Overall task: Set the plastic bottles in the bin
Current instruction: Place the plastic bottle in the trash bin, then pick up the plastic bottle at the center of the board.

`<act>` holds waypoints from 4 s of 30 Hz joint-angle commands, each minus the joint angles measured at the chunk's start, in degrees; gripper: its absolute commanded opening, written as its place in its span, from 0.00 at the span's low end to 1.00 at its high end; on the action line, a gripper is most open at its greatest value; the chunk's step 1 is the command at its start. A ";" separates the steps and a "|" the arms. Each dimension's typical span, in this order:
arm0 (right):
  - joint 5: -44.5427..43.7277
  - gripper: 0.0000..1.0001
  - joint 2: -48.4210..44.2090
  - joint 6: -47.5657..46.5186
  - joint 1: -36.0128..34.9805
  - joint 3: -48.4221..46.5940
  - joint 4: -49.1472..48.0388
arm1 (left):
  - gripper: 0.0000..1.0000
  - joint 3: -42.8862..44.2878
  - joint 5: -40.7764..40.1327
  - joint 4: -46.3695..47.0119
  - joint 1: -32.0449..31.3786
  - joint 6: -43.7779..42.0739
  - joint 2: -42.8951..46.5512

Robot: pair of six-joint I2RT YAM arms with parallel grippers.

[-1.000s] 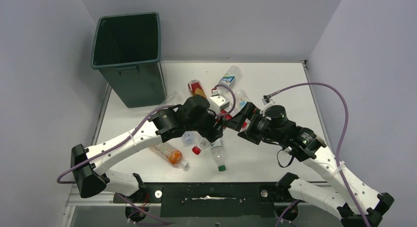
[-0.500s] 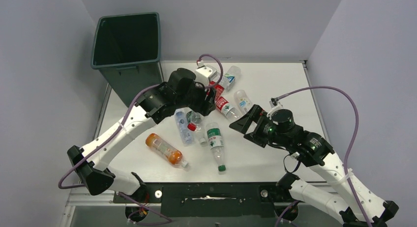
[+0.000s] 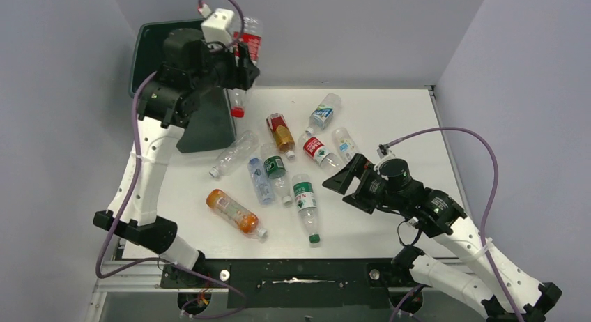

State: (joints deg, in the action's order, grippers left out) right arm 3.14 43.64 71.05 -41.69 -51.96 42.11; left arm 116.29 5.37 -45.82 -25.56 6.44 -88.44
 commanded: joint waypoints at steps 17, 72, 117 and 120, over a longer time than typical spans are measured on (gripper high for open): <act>1.96 0.99 1.33 0.50 -1.07 1.92 -4.45 | 0.67 16.12 21.26 26.92 34.17 24.23 -19.02; -2.53 0.97 68.71 -48.98 26.85 -37.28 -7.93 | 0.85 -31.16 10.79 7.74 2.23 16.45 15.23; 26.69 0.48 35.12 -42.51 39.67 -25.50 -8.68 | 0.86 -46.27 6.44 32.19 -23.73 23.08 16.70; 30.05 0.48 33.51 -39.15 39.45 -23.15 -11.70 | 0.86 -46.80 4.65 33.94 -25.28 22.84 16.47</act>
State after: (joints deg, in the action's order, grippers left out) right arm 25.47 80.60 27.05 -2.28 -76.82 36.21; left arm 69.67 13.98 -19.33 -48.99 29.93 -72.20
